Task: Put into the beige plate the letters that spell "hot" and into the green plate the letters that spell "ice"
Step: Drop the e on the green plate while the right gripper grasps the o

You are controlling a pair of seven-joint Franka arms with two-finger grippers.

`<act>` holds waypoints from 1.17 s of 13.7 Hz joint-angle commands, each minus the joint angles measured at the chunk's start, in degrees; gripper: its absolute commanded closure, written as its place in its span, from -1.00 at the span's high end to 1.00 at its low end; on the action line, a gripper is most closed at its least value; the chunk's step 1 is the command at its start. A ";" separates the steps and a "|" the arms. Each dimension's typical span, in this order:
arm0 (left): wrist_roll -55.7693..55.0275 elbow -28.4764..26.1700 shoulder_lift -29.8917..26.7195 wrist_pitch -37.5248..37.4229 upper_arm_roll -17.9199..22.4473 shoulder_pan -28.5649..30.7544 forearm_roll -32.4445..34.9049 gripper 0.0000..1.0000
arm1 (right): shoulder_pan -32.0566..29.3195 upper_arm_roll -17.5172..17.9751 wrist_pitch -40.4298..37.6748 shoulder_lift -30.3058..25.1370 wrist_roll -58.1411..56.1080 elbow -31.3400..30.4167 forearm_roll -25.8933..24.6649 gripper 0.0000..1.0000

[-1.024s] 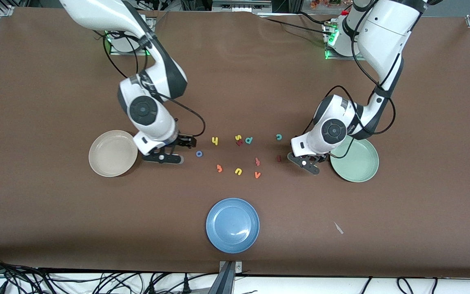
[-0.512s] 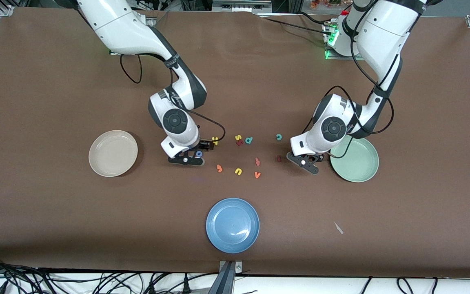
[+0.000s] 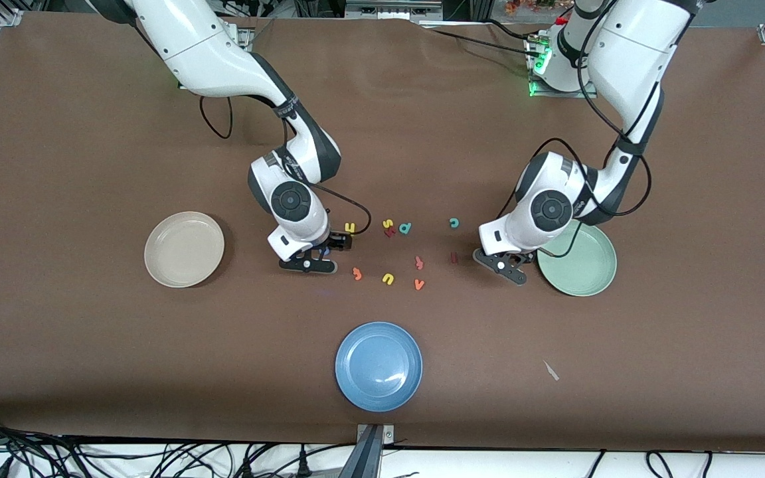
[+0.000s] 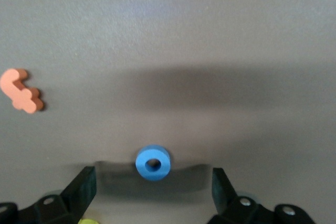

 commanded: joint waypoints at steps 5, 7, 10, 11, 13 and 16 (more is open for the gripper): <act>22.50 5.16 -1.53 -8.96 -0.01 10.55 1.20 -0.67 | -0.04 -0.02 0.20 1.31 -0.84 1.83 0.13 0.00; 24.46 5.16 -0.91 -8.96 0.08 11.69 1.20 -0.48 | -0.04 -0.02 0.20 1.31 -0.75 1.83 0.13 -0.33; 24.47 5.07 -1.17 -9.22 -0.18 11.79 1.02 1.00 | -0.13 -0.02 0.20 1.31 -0.58 1.83 0.13 -0.74; 23.77 5.25 -1.35 -9.74 -0.27 11.26 0.50 1.00 | -0.13 -0.02 0.20 1.31 -0.66 1.83 0.31 -0.83; 21.32 5.25 -1.61 -10.01 -1.32 11.00 -1.34 1.00 | -0.13 -0.02 -0.59 0.70 -0.84 1.92 0.57 -0.88; 9.92 5.34 -1.61 -10.01 -6.05 10.65 -4.96 1.00 | -3.19 -0.11 -6.10 -2.98 -5.29 2.62 0.75 -0.92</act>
